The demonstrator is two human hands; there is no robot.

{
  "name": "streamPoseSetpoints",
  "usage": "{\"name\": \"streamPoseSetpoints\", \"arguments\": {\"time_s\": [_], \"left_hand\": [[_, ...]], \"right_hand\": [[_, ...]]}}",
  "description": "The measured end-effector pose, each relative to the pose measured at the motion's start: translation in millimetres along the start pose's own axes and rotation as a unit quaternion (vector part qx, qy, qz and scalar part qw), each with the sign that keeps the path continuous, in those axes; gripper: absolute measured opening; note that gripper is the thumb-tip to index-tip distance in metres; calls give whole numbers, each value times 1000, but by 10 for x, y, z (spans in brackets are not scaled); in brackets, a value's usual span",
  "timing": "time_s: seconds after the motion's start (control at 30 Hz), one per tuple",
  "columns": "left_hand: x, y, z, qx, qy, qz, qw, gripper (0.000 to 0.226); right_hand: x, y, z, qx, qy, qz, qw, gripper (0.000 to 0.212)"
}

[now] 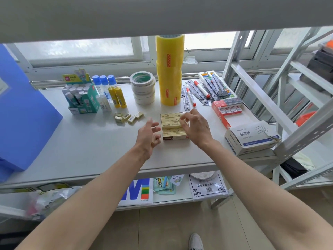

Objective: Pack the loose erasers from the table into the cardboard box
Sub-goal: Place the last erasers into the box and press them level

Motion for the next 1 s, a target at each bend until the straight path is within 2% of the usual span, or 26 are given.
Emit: {"name": "streamPoseSetpoints", "arguments": {"time_s": [0.1,0.23,0.43,0.63,0.7,0.8,0.9,1.0], "left_hand": [[-44,-39,-33,-197,-79,59,976,62],[-77,-120,-58,-268,-101,123,950,74],[-128,-257,-63,-246,-94,167,950,79],[-211,-329,-90,-226,-81,175,955,80],[-227,-334,-68,-220,-78,172,957,77],[-231,-354,-19,-180,-67,161,968,63],[-237,-397,27,-66,-36,157,985,45],[-250,-415,50,30,7,176,984,27]], "right_hand": [[-84,55,266,68,-27,-7,997,16],[-211,132,613,135,-66,24,988,16],[-327,322,769,91,-92,112,985,34],[-390,348,849,207,-67,173,961,30],[-401,352,830,272,-18,167,948,31],[-400,343,704,360,67,115,924,29],[-404,304,600,433,139,70,888,29],[-419,296,557,477,176,54,860,22]]}}
Point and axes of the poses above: each hand's wrist, its own x-axis towards the middle knuckle, its own y-axis out of the palm, z = x × y, the point moved 3 cm from there along x, towards the middle knuckle, and after that the axes turned 3 degrees about x, right-handed, at the moved point
